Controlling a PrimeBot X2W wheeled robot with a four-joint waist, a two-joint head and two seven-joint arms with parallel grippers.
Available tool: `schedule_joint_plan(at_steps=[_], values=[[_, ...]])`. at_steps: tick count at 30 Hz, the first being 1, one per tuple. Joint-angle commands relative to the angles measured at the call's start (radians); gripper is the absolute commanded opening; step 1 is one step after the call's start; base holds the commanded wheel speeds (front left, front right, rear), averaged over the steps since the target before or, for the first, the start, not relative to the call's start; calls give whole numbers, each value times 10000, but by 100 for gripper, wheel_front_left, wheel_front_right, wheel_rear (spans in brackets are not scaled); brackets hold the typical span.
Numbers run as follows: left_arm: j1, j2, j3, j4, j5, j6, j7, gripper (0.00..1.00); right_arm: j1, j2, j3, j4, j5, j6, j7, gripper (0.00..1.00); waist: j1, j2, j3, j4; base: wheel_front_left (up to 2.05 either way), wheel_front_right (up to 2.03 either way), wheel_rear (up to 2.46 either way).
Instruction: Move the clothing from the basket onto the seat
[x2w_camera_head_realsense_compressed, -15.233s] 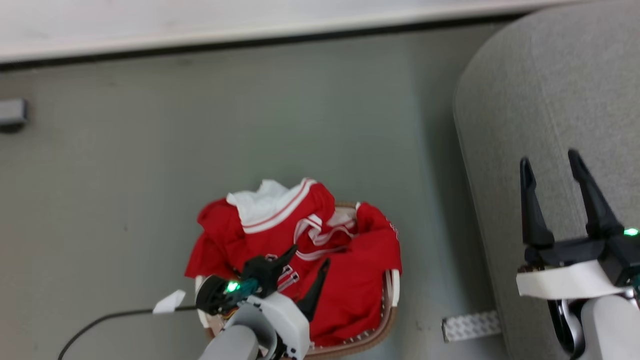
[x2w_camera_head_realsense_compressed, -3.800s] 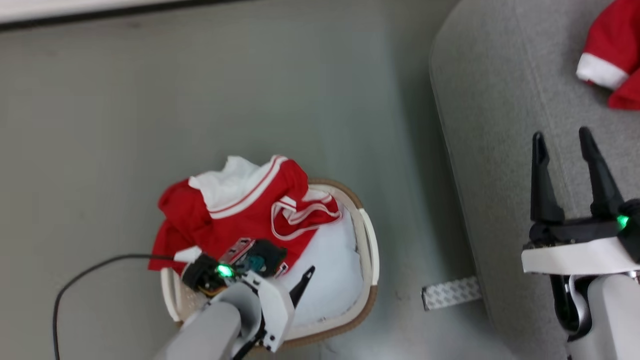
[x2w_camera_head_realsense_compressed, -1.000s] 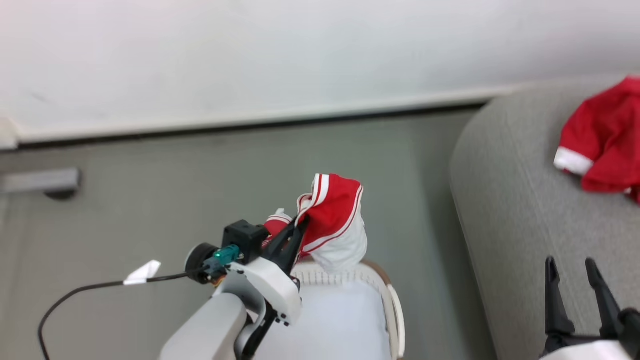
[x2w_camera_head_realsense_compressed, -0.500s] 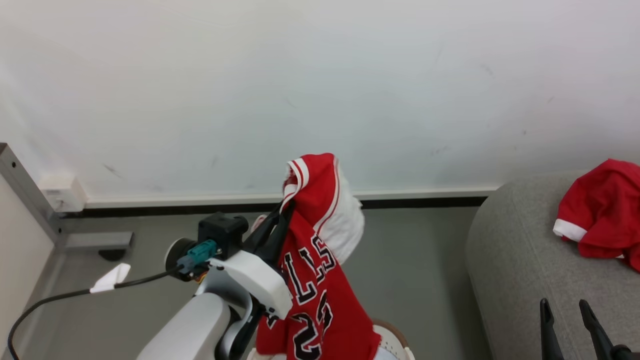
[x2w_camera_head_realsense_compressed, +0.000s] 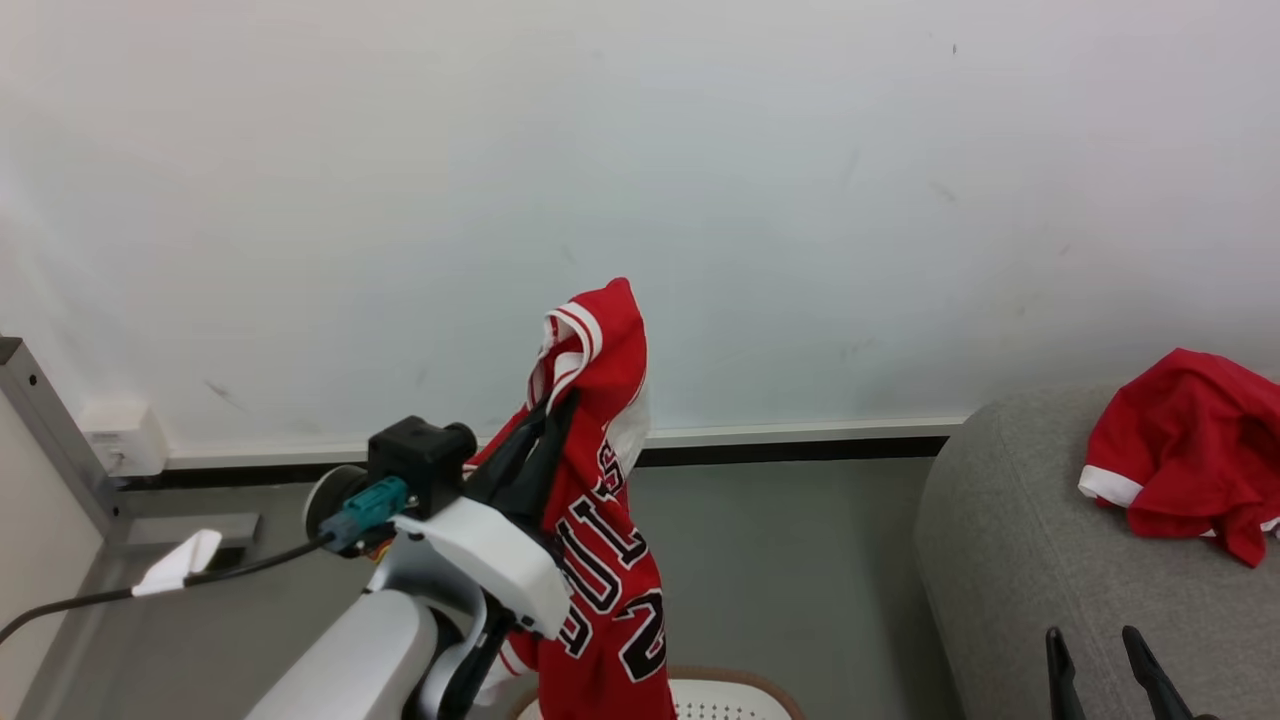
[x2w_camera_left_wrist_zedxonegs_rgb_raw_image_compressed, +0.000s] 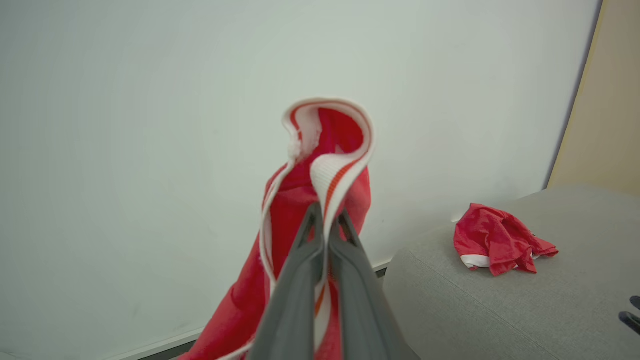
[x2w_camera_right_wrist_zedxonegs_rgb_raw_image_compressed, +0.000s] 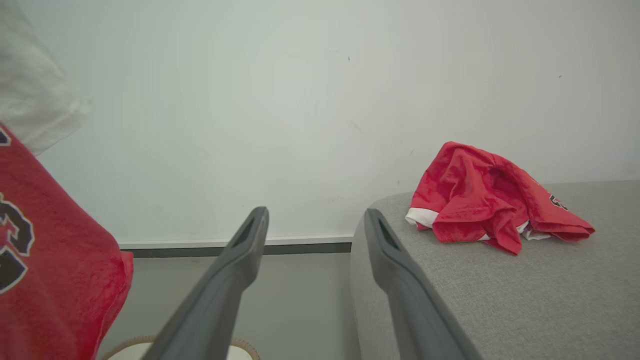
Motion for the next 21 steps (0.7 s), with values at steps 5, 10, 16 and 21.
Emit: schedule_joint_plan(at_steps=[5, 10, 16, 21], values=[[77, 139, 81, -290, -49, 179, 90, 0, 104, -35, 257, -159, -173, -33, 21, 100, 2, -1, 68, -73, 0, 0, 0], [-73, 93, 34, -467, 31, 302, 186, 0, -41, -141, 1000, -345, -386, -33, 21, 100, 2, -1, 119, -117, 0, 0, 0], [-162, -24, -116, -609, 99, 363, 237, 0, -267, -358, 2710, -590, -201, -33, 21, 100, 2, -1, 110, -118, 0, 0, 0], [-216, -108, -254, -650, 138, 388, 304, 0, -675, -600, 4481, -514, -24, -31, 21, 100, 2, -1, 95, -143, 0, 0, 0]])
